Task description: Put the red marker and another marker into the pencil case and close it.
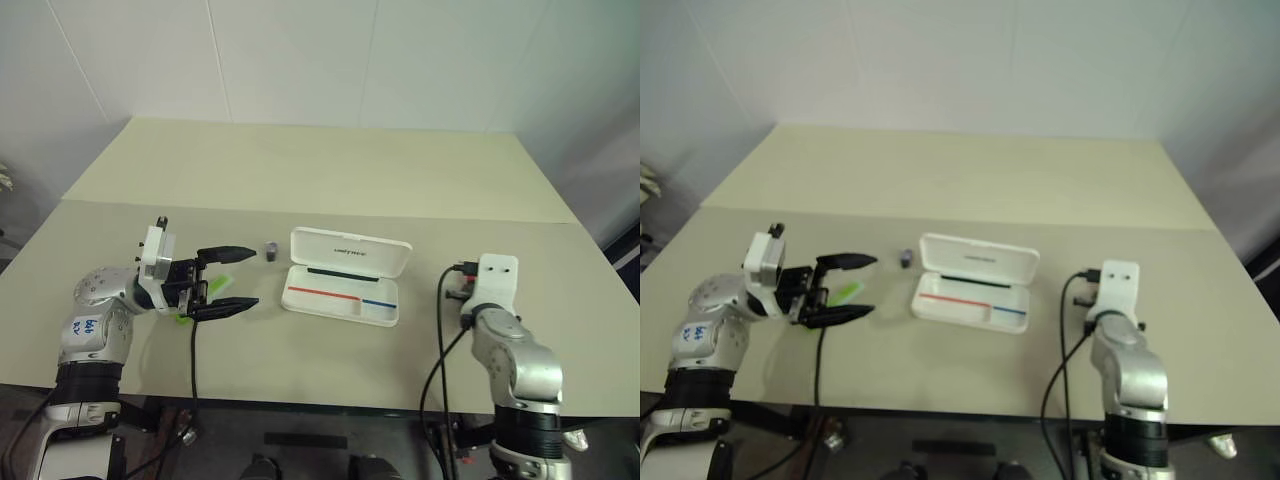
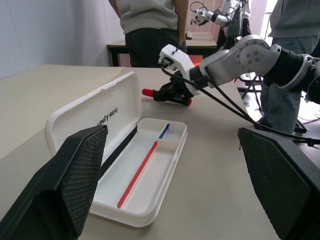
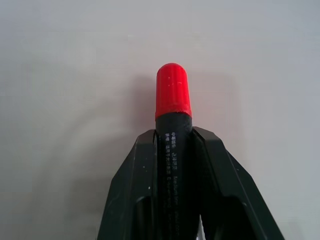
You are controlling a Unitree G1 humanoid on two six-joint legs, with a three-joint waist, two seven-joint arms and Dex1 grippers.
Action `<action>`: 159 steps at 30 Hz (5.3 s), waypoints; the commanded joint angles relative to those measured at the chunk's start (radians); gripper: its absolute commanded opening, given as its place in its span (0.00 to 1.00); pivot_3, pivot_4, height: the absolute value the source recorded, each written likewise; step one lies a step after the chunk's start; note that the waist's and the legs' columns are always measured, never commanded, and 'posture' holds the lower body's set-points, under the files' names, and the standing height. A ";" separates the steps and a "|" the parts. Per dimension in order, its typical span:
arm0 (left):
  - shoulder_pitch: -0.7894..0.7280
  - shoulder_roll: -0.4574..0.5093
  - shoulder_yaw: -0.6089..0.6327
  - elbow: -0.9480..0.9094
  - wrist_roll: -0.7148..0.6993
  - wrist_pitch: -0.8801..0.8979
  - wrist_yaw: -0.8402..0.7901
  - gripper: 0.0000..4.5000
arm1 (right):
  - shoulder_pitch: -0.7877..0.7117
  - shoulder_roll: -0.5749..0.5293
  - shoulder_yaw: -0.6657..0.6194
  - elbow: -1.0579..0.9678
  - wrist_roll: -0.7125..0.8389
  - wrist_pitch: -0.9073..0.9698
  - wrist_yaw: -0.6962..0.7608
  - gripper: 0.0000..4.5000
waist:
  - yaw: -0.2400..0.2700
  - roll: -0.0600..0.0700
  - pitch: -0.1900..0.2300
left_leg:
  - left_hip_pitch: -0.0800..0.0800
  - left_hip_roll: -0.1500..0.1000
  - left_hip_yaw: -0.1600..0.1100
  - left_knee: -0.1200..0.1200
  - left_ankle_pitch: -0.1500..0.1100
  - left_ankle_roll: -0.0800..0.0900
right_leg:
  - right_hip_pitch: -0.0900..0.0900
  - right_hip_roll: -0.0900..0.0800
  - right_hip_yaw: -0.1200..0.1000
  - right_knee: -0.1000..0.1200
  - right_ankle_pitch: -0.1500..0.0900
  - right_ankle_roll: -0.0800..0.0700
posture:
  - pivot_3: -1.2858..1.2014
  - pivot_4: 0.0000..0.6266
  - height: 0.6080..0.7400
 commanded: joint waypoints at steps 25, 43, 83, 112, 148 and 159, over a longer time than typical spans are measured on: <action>-0.276 -0.013 -0.034 0.492 0.085 -0.293 -0.163 1.00 | -0.365 -0.481 0.660 -0.357 0.128 -0.024 0.725 0.14 | -0.026 0.002 0.002 | 0.001 0.005 0.004 0.009 0.000 0.000 | -0.004 0.012 0.005 0.011 0.000 0.000 | 0.52 0.24 1.00; -0.214 0.004 -0.044 0.410 0.036 -0.239 -0.169 1.00 | -0.509 -0.254 0.819 0.172 -0.246 -0.513 0.792 0.14 | -0.027 0.002 0.002 | 0.001 0.005 0.009 0.012 0.000 -0.001 | -0.005 0.013 0.004 0.017 0.000 0.000 | 0.52 0.24 1.00; 0.026 0.041 0.005 0.081 0.181 -0.025 0.393 1.00 | -0.019 -0.333 0.040 -0.538 0.379 -0.070 0.981 0.99 | -0.024 0.002 0.001 | 0.002 0.006 -0.002 0.014 0.001 -0.001 | -0.001 0.010 0.002 0.017 0.000 0.000 | 0.52 0.24 1.00; 0.133 0.304 -0.135 -0.042 0.376 0.314 0.475 1.00 | 0.270 -0.510 -0.134 -0.522 0.461 -0.263 0.925 0.99 | -0.020 0.002 0.001 | 0.003 0.005 0.000 0.011 0.001 -0.002 | 0.001 0.012 0.003 0.013 0.000 0.000 | 0.52 0.24 1.00; -0.309 0.107 -0.165 0.328 0.366 -0.115 0.230 0.24 | 0.331 -0.548 -0.179 -0.514 0.459 -0.307 0.876 1.00 | 0.001 0.000 0.002 | 0.001 0.004 0.010 0.024 0.001 -0.001 | 0.003 0.013 0.005 0.015 0.004 0.005 | 0.52 0.24 1.00; -0.331 0.043 -0.249 0.152 0.330 0.063 0.095 0.24 | 0.408 -0.566 -0.226 -0.518 0.438 -0.362 0.874 1.00 | 0.002 0.000 0.002 | 0.001 0.004 0.010 0.025 0.001 -0.001 | 0.003 0.015 0.006 0.016 0.004 0.005 | 0.52 0.24 1.00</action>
